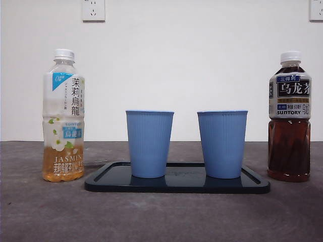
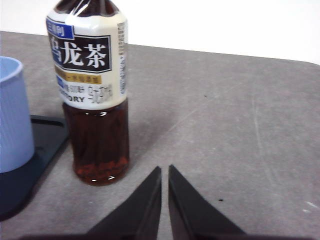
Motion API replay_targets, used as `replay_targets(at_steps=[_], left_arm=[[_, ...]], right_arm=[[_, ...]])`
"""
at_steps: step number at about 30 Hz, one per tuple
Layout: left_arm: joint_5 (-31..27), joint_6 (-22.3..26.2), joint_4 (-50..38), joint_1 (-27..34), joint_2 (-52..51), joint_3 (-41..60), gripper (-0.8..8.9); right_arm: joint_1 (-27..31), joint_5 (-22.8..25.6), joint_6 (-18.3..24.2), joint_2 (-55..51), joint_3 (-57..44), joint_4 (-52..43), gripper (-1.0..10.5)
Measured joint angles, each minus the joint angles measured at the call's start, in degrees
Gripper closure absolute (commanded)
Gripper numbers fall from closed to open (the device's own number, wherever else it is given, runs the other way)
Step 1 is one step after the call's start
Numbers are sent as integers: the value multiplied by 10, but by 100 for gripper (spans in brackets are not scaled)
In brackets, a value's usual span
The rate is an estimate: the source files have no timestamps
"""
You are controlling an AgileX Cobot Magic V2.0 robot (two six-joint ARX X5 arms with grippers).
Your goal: Pour the drink into the cup
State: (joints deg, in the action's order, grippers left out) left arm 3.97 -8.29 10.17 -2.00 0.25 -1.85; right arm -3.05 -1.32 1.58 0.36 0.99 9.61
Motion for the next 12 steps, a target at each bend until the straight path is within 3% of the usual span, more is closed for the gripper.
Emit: replay_targets(at_steps=[7, 12], left_arm=[[3, -17, 0, -1, 0, 0, 796], [4, -55, 15, -17, 1, -12, 796]], right_arm=[[0, -31, -73, 0, 0, 0, 935], [-5, -36, -135, 0, 28, 6, 935]])
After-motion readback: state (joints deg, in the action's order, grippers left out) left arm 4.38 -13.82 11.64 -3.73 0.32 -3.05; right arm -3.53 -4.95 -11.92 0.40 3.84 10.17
